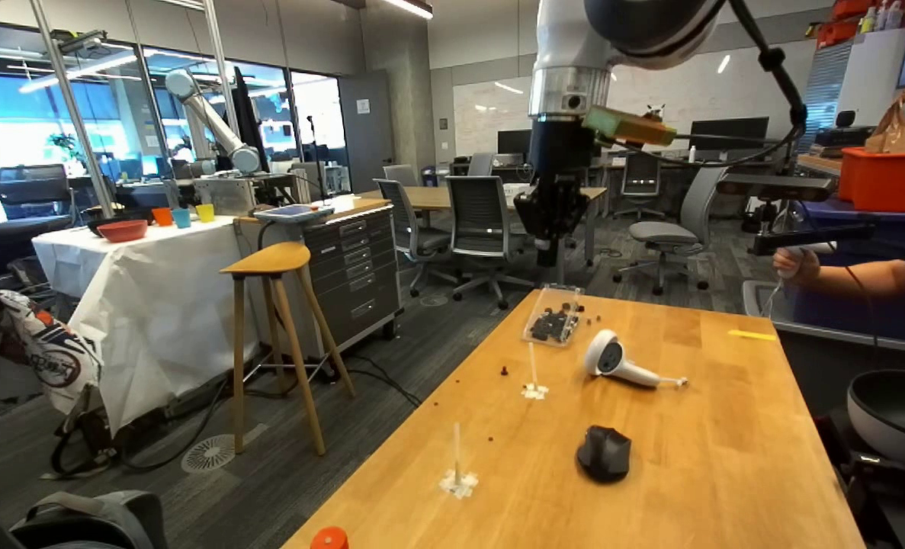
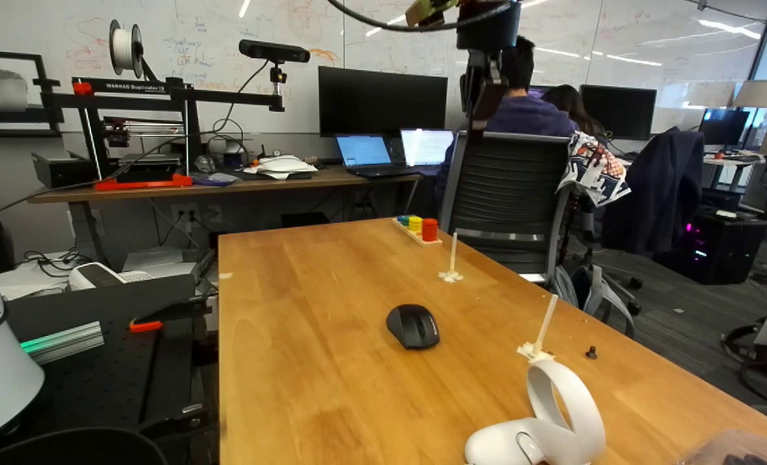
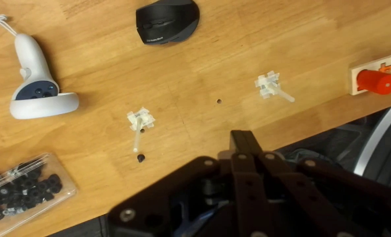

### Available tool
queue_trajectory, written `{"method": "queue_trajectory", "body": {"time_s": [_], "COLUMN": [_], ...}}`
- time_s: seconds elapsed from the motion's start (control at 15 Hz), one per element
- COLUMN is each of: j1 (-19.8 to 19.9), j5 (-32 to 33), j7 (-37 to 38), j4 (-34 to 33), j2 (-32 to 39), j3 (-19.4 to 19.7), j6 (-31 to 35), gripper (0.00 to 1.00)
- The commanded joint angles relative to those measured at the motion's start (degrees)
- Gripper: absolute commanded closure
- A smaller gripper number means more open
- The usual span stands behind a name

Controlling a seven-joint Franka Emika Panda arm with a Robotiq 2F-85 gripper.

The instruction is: Left click the mouse

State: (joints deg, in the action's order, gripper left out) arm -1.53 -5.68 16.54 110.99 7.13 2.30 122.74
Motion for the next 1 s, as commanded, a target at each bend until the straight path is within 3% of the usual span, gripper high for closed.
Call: {"method": "queue_trajectory", "body": {"time_s": [0.0, 0.33, 0.6, 0.67, 0.8, 0.93], "j1": [1.1, 2.0, 3.1, 3.3, 3.5, 3.5], "j5": [-3.9, -1.4, 2.6, 3.0, 3.4, 2.8], "j7": [-2.1, -0.4, -0.8, -0.8, -1.1, -1.4], "j4": [-4.5, -11.1, -15.5, -16.5, -17.6, -18.5], "j2": [-2.8, -4.1, -3.9, -3.7, -3.6, -3.6], "j3": [-0.7, 0.3, 1.0, 1.0, 1.0, 0.9], "j6": [-9.3, -25.7, -29.7, -30.3, -30.8, -31.8], "gripper": [0.98, 0.97, 0.96, 0.72, 0.69, 0.56]}}
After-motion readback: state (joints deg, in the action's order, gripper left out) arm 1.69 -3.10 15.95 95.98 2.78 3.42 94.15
